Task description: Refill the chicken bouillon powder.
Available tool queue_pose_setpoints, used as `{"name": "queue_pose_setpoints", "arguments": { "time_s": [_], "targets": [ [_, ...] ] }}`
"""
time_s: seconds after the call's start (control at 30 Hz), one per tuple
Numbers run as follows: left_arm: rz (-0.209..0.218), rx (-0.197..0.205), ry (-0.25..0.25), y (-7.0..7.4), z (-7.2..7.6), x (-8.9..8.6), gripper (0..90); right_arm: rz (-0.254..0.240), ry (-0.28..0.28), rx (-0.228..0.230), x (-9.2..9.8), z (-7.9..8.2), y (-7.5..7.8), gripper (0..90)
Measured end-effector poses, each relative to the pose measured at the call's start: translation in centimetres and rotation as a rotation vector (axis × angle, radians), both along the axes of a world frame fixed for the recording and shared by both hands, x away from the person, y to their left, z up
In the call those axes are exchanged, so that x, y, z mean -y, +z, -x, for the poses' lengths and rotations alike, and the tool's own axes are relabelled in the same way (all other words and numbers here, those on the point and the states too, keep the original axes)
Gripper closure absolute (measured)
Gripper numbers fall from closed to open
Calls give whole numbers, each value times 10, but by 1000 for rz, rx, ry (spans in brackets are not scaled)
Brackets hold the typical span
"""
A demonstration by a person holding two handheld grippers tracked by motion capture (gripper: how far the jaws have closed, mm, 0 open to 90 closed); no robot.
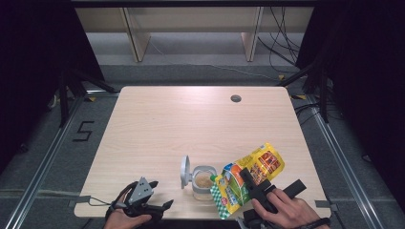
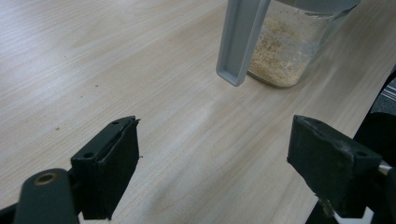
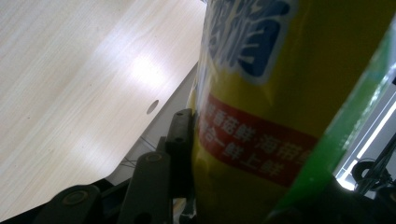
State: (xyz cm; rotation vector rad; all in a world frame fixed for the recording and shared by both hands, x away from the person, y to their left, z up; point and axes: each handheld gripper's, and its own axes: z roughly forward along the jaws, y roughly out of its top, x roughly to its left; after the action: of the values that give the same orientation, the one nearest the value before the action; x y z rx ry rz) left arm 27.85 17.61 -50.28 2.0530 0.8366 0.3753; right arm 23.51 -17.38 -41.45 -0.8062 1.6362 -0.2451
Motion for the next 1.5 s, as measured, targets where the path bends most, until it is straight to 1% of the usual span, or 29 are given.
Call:
{"name": "queue_pose_setpoints", "arguments": {
  "time_s": [0.03, 0.07, 0.13, 0.17, 0.2, 0.33, 0.37, 0.5, 0.53, 0.63, 0.7, 0.73, 0.77, 0.8, 0.83, 0.87, 0.9, 0.93, 1.03, 1.07, 1.1, 1.13, 1.17, 1.27, 1.3, 1.33, 1.4, 1.43, 1.5],
  "targets": [
    [1, -1, 1, 0, 0, 0, 160, 6, -5, -12, 0, 0, 0, 661],
    [1, -1, 1, 0, 0, 0, 160, 31, 8, 5, -1, -1, 2, 661],
    [0, 0, 0, 0, 0, 0, 160, 30, 7, 8, -1, -1, 2, 661],
    [-1, 0, -1, 0, 0, 0, 160, 44, 5, 0, -2, -1, 3, 661],
    [-1, 1, -1, 0, 0, 0, 160, 44, -3, -12, -2, 0, 4, 661],
    [-1, 0, 0, 0, 0, 0, 160, 43, 1, -8, -2, -1, 3, 662],
    [-1, 1, -1, 0, 0, 0, 160, 49, 1, 8, -2, 0, 3, 662],
    [5, 0, 4, 0, 0, 0, 160, 39, 7, 4, -1, 0, 2, 664],
    [8, -1, 5, 0, 0, 0, 160, 44, 1, 6, -1, 0, 2, 664],
    [-1, 1, -1, 0, 0, 0, 160, 41, 3, 5, -1, 0, 2, 667],
    [5, 1, 3, 0, 0, 0, 160, 30, 7, -4, 0, 0, 2, 670],
    [6, 0, 4, 0, 0, 0, 160, 35, 0, -7, 0, 0, 1, 671],
    [6, 1, 3, 0, 0, 0, 160, 35, 1, -2, 0, 0, 1, 671],
    [5, 1, 3, 0, 0, 0, 160, 25, 7, -8, 0, 0, 1, 671],
    [5, 1, 3, 0, 0, 0, 160, 33, 14, -1, -1, 0, 2, 671],
    [6, -1, 5, 0, 0, 0, 160, 20, 3, -18, -1, 1, 1, 671],
    [6, 0, 4, 0, 0, 0, 160, 31, 13, -3, -1, 0, 2, 671],
    [5, 1, 3, 0, 0, 0, 160, 22, 15, 4, 0, 0, 1, 671],
    [-1, 1, 0, 0, 0, 0, 160, 22, 17, 6, 0, 0, 1, 672],
    [0, 1, 0, 0, 0, 0, 160, 23, 16, 4, 0, 0, 1, 672],
    [0, 1, 1, 0, 0, 0, 160, 10, 6, -18, 0, 0, 0, 672],
    [1, 1, 2, 0, 0, 0, 160, 29, 14, -2, -1, 1, 3, 672],
    [0, 1, 0, 0, 0, 0, 160, 29, 15, 0, -1, 1, 2, 672],
    [-1, 1, 0, 0, 0, 0, 160, 32, 16, -2, -1, 1, 2, 672],
    [-2, -3, -4, 1, 0, -1, 160, 38, 10, -12, -1, 1, 3, 672],
    [4, -4, 0, 0, 0, 0, 160, 38, 10, -12, -1, 1, 3, 672],
    [-1, 2, 0, 0, 0, 0, 160, 38, 10, -11, -1, 1, 3, 672],
    [8, -2, 6, 0, 0, 0, 160, 37, 19, 5, -1, 2, 2, 672],
    [-1, 2, 0, 0, 0, 0, 160, 44, 12, -5, -1, 1, 2, 672]
  ]
}}
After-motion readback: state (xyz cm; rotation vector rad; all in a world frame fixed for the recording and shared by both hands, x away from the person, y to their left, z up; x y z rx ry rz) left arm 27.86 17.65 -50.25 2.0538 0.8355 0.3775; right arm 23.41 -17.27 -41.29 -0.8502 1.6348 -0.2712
